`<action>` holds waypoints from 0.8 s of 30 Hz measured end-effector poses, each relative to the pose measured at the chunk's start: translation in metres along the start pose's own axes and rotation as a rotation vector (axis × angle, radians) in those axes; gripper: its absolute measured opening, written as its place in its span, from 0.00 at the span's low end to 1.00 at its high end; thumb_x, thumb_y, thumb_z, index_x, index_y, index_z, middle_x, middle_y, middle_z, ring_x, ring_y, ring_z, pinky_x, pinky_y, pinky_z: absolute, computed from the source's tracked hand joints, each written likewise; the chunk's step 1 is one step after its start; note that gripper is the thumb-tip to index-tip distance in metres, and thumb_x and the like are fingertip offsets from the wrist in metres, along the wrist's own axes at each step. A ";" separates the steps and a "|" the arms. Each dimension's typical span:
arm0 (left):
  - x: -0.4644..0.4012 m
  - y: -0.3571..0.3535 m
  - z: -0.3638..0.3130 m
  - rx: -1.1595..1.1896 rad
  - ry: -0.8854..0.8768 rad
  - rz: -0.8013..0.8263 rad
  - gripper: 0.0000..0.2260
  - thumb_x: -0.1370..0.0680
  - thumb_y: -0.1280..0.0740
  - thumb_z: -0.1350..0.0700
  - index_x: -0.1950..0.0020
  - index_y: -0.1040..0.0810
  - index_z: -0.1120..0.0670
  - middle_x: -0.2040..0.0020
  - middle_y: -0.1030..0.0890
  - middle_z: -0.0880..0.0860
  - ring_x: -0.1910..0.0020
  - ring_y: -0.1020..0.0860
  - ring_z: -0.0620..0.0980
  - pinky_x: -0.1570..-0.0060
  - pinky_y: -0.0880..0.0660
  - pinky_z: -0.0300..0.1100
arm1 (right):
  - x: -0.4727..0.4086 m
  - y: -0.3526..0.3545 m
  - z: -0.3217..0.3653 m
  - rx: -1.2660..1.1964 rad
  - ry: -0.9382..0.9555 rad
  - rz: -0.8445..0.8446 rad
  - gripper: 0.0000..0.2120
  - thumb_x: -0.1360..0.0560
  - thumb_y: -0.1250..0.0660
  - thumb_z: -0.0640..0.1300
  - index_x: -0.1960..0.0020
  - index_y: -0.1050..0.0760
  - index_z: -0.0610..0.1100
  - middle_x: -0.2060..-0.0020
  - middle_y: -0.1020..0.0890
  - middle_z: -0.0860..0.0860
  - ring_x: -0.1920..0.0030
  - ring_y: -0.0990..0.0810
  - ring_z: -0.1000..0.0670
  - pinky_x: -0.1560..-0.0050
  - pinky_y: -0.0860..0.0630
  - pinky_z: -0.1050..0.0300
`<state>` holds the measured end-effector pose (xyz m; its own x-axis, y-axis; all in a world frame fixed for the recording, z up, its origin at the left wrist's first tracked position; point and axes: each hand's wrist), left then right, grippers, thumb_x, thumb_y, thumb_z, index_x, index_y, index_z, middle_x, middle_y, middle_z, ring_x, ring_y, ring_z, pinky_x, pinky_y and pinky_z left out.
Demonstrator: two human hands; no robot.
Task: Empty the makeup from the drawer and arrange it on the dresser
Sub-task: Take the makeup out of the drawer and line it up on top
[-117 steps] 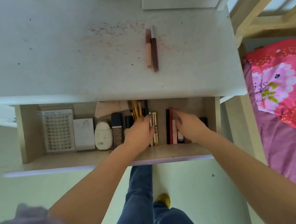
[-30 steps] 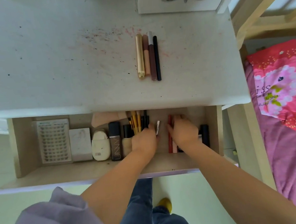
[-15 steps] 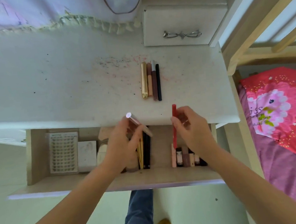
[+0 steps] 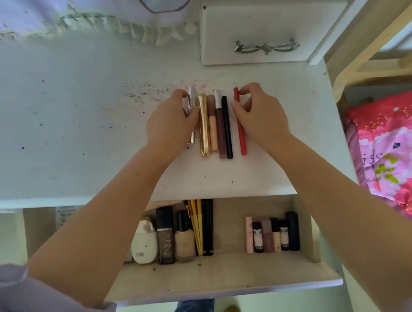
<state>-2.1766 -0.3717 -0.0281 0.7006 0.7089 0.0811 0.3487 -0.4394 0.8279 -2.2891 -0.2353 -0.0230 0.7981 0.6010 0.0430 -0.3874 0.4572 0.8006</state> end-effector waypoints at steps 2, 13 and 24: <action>0.001 -0.002 0.001 -0.050 -0.037 -0.015 0.18 0.21 0.41 0.47 0.33 0.32 0.50 0.57 0.23 0.48 0.59 0.24 0.50 0.59 0.27 0.45 | 0.000 -0.003 0.001 0.085 0.025 -0.006 0.15 0.21 0.41 0.52 0.38 0.31 0.46 0.59 0.22 0.52 0.59 0.23 0.49 0.59 0.29 0.55; 0.133 -0.001 0.019 0.251 -0.290 0.031 0.03 0.23 0.43 0.50 0.50 0.33 0.44 0.68 0.29 0.43 0.70 0.27 0.42 0.71 0.31 0.32 | 0.125 0.014 -0.022 -0.222 0.155 0.039 0.10 0.22 0.43 0.45 0.44 0.26 0.46 0.65 0.27 0.60 0.68 0.27 0.61 0.66 0.30 0.71; 0.190 -0.106 0.055 -0.250 -0.011 0.347 0.16 0.19 0.44 0.52 0.32 0.37 0.53 0.54 0.20 0.55 0.61 0.21 0.56 0.62 0.24 0.48 | 0.194 -0.055 -0.090 0.270 -0.204 0.453 0.14 0.19 0.46 0.50 0.41 0.29 0.44 0.56 0.18 0.46 0.58 0.20 0.45 0.63 0.24 0.53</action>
<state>-2.0467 -0.2208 -0.1308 0.7566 0.5363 0.3741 -0.0698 -0.5027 0.8616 -2.1543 -0.0852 -0.1125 0.6627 0.5472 0.5113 -0.6017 -0.0174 0.7985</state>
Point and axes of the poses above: each hand's wrist, its own x-axis away from the middle knuckle, its own y-axis out of the back of the hand, z = x × y
